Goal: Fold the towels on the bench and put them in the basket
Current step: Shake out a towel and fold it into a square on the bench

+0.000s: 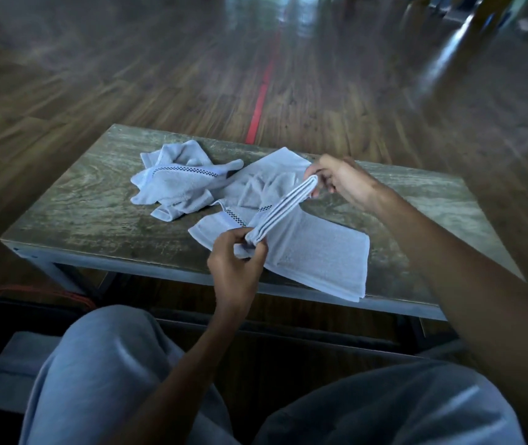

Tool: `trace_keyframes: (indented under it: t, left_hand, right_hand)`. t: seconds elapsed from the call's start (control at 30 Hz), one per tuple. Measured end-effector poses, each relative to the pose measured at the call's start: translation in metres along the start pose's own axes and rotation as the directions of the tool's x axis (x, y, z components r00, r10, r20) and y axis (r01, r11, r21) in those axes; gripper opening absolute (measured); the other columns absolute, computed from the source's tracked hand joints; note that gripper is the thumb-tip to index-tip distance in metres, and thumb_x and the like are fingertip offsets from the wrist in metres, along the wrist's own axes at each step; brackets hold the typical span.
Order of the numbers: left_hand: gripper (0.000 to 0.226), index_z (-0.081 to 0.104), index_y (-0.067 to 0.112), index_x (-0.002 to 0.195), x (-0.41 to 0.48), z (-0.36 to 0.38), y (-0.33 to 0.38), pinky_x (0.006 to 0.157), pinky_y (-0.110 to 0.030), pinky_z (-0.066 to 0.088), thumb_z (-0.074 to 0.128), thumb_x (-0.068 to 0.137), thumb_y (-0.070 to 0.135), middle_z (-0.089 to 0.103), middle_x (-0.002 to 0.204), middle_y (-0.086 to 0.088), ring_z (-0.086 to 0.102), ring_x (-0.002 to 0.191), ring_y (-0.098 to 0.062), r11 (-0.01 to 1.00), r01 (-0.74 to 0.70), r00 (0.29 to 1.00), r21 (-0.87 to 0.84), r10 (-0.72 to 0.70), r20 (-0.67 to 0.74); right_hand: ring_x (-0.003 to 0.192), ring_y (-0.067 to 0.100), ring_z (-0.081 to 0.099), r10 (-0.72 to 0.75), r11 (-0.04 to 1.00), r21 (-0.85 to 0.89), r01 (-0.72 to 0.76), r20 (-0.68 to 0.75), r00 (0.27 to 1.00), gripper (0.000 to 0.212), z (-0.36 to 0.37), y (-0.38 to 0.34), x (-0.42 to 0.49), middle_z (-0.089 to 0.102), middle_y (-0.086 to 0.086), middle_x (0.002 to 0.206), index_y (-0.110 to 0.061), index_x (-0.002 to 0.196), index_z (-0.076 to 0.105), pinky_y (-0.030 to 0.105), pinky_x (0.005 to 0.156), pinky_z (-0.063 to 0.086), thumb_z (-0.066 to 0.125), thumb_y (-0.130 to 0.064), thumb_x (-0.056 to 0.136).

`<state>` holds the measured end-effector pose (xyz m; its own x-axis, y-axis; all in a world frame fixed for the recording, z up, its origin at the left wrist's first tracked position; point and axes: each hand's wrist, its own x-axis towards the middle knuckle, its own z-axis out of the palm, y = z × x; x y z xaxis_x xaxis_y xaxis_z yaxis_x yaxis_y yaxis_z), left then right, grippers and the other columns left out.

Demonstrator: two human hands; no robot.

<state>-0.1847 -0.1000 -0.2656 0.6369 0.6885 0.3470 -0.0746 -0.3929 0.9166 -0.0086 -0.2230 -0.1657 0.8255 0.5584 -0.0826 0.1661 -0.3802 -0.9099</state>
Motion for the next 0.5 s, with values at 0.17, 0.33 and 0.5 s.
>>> trace_keyframes:
  t: [0.17, 0.33, 0.5]
  left_hand:
    - [0.017, 0.07, 0.023, 0.089, -0.018, 0.034, 0.013, 0.082, -0.028, 0.034, 0.069, 0.074, 0.03, 0.064, 0.082, 0.012, 0.055, 0.085, -0.006, 0.905, -0.396, 0.913, 0.153, 0.371, 0.17]
    - [0.017, 0.072, 0.026, 0.088, -0.038, 0.074, 0.021, 0.079, -0.033, 0.034, 0.067, 0.073, 0.033, 0.062, 0.078, 0.01, 0.055, 0.083, -0.012, 0.796, -0.568, 0.808, 0.211, 0.489, 0.328]
    - [0.018, 0.071, 0.024, 0.083, -0.053, 0.097, 0.017, 0.077, -0.033, 0.03, 0.066, 0.069, 0.033, 0.064, 0.079, 0.007, 0.056, 0.084, -0.018, 0.703, -0.654, 0.711, 0.279, 0.447, 0.543]
  right_hand:
    - [0.046, 0.001, 0.049, 0.071, 0.997, 0.004, -0.071, -0.081, 0.994, 0.018, -0.034, 0.039, -0.028, 0.057, -0.009, 0.054, -0.014, 0.072, 0.059, 0.014, 0.048, 0.034, 0.06, -0.01, 0.089]
    - [0.053, -0.001, 0.051, 0.186, 0.982, -0.001, -0.188, -0.166, 0.969, 0.017, -0.061, 0.078, -0.043, 0.058, 0.0, 0.08, -0.017, 0.079, 0.059, 0.009, 0.045, 0.036, 0.059, -0.002, 0.089]
    - [0.078, 0.007, 0.057, 0.257, 0.958, -0.085, -0.274, -0.169, 0.951, 0.008, -0.068, 0.115, -0.042, 0.061, 0.001, 0.094, -0.02, 0.089, 0.059, 0.018, 0.067, 0.044, 0.065, -0.014, 0.088]
